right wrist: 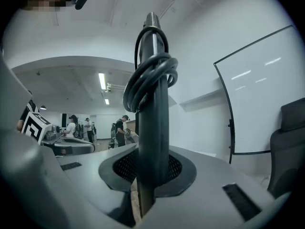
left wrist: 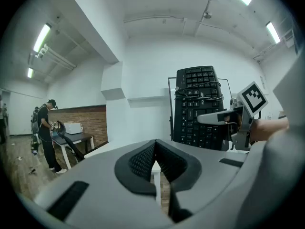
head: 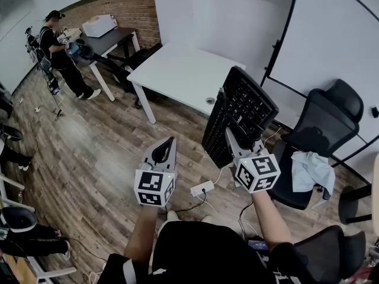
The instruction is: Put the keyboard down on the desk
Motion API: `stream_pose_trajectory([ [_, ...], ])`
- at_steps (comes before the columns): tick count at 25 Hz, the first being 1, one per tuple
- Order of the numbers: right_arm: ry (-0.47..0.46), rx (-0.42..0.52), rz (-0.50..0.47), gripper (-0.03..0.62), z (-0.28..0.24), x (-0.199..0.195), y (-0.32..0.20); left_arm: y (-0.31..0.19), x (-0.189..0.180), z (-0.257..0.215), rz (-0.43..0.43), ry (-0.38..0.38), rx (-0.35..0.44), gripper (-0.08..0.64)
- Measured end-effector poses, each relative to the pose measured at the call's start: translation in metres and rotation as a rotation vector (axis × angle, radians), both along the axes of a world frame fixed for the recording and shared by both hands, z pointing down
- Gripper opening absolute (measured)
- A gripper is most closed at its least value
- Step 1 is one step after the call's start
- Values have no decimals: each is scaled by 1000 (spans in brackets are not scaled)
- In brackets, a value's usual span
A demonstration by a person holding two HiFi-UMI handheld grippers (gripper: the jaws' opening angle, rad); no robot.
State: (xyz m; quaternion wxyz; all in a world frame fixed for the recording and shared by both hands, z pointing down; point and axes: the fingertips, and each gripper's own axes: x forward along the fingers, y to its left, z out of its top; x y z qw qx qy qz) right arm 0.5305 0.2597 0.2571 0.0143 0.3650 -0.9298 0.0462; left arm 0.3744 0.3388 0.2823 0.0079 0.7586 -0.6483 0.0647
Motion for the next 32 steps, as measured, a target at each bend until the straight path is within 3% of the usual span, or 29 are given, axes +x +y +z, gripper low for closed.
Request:
stream_pose_trajectory([
  [8,-20,-16,-17,98,6,-10,2,2,-11,0,-14,12,3,12],
  [21,-32,-36,-48,98,17,-4,0,-1,5,6,-34,-1,-16,12],
  [32,-36,-51,-87,98,22,-60,-23,-23,-46,9,-65,-2,-32,12],
])
